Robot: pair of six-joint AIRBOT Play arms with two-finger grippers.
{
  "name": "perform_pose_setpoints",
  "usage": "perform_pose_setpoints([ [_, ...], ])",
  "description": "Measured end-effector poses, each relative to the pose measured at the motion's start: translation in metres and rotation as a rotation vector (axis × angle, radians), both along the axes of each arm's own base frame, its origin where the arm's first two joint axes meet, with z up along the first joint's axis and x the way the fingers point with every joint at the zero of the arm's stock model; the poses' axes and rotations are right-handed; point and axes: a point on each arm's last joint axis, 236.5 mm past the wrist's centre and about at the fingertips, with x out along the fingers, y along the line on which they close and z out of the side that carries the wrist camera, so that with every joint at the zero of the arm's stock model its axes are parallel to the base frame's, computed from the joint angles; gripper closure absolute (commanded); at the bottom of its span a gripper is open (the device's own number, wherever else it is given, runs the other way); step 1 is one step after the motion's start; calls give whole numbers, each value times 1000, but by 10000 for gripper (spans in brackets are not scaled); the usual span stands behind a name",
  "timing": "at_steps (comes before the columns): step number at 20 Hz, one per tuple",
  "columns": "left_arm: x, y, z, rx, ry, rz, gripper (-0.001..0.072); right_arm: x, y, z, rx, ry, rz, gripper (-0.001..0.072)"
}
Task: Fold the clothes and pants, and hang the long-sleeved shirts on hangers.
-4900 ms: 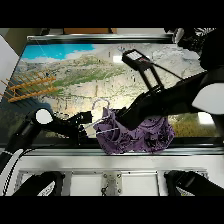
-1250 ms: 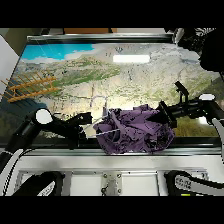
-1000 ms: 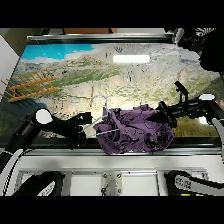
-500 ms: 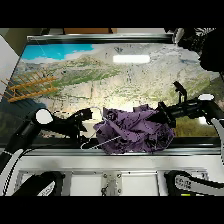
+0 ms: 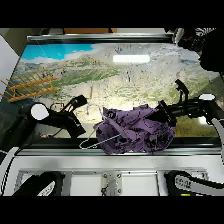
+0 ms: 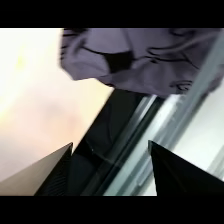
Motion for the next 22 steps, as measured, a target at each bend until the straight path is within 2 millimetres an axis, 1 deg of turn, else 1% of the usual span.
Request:
perform_pose_setpoints([
  [3,24,22,31,-10,-56,163,197,10,2,13,17,-7,-58,694],
  [6,43,58,64,-44,-133,385,197,20,4,30,33,-39,-127,695],
  [8,46,81,79,-77,-166,536,197,28,5,49,59,-64,-188,695],
  [9,43,91,82,-91,-171,606,197,33,6,59,73,-81,-220,695],
  [11,33,99,80,-119,-160,708,196,38,6,77,91,-116,-276,695],
  [13,20,93,70,-150,-119,771,196,43,5,93,100,-146,-332,695],
  [15,7,76,55,-185,-63,807,196,46,4,104,100,-172,-375,695],
  [18,3,36,44,-265,-18,823,197,48,3,117,102,-191,-421,695],
  [22,10,-21,43,-331,29,786,198,49,2,123,105,-197,-446,695],
])
